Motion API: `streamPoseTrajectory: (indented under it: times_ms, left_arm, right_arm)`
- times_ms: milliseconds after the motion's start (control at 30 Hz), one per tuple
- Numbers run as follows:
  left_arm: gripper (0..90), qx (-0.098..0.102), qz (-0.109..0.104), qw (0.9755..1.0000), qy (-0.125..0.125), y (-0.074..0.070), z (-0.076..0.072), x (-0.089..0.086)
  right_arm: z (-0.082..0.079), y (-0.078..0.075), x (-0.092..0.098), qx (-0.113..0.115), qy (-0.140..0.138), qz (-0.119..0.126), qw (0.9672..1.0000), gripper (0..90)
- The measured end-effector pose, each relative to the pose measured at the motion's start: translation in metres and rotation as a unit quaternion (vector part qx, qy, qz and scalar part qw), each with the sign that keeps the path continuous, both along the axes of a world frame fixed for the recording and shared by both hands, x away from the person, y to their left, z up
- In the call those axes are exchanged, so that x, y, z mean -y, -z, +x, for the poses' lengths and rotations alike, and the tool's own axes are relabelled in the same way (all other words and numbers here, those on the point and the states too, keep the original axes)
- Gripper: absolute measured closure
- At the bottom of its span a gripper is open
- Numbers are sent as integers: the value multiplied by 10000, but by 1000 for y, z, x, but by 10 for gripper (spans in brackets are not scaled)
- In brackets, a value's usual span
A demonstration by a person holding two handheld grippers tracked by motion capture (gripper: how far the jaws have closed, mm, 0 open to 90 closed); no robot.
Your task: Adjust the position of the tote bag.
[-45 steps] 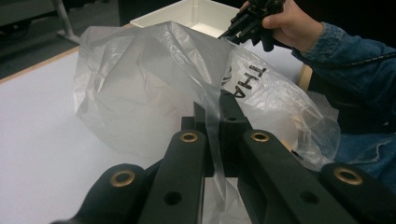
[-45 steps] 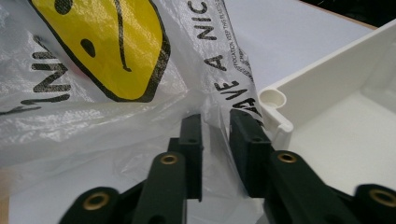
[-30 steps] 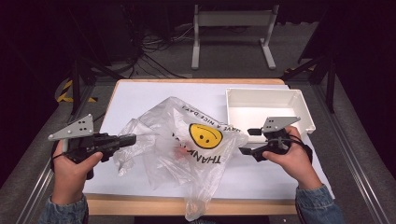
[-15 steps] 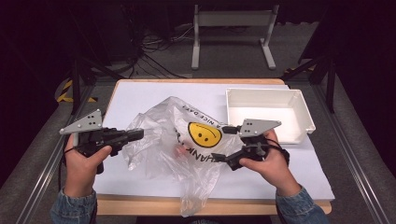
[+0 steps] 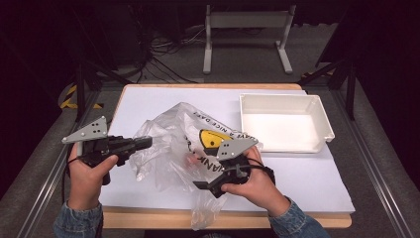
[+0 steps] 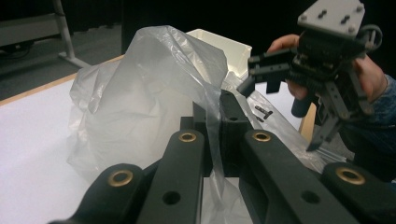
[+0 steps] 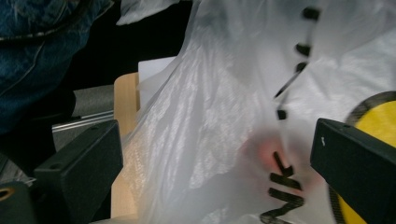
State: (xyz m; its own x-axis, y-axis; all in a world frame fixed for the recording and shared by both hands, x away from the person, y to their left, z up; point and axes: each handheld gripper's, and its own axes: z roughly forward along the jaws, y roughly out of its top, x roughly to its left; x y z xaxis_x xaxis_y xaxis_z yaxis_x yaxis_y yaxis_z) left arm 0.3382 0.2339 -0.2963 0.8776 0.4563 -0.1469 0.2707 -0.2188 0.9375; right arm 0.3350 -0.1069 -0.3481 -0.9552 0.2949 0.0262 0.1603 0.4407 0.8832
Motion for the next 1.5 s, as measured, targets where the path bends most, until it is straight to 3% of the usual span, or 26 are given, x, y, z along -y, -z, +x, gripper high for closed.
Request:
streamPoseTrajectory:
  times_ms: [200,300,333,367,400,500,567,933,1067,1300,1500]
  left_arm:
    - [885,15,-20,10000,1,0,1,0]
    - [885,3,-27,10000,3,0,1,-1]
    - [885,-12,-35,10000,2,0,1,-1]
    - [885,-12,-35,10000,2,0,1,-1]
    - [885,-14,-40,10000,6,0,1,-1]
    - [885,-15,-37,10000,13,0,1,-2]
    - [885,-16,-33,10000,8,0,1,-2]
    - [882,-14,-36,9999,-110,0,2,-6]
    - [879,17,19,9998,-175,2,4,-9]
    - [871,-99,43,9995,-289,7,10,-12]
    - [859,-150,133,9988,-438,12,16,-13]
  right_arm:
    - [-5,11,-10,-36,-137,-316,9994,32]
    - [-5,15,-12,95,-68,-516,9986,120]
    - [-5,16,-11,175,19,-561,9983,210]
    - [-5,16,-11,175,19,-561,9983,210]
    - [-4,15,-7,371,184,-724,9965,428]
    - [-3,13,-1,459,270,-825,9952,743]
    - [-1,11,3,485,323,-790,9952,883]
    - [6,-5,25,698,874,-321,9932,897]
    - [12,-13,36,824,1085,-151,9906,897]
    - [24,-21,56,954,1431,81,9851,898]
    - [30,-22,66,1012,1603,137,9818,898]
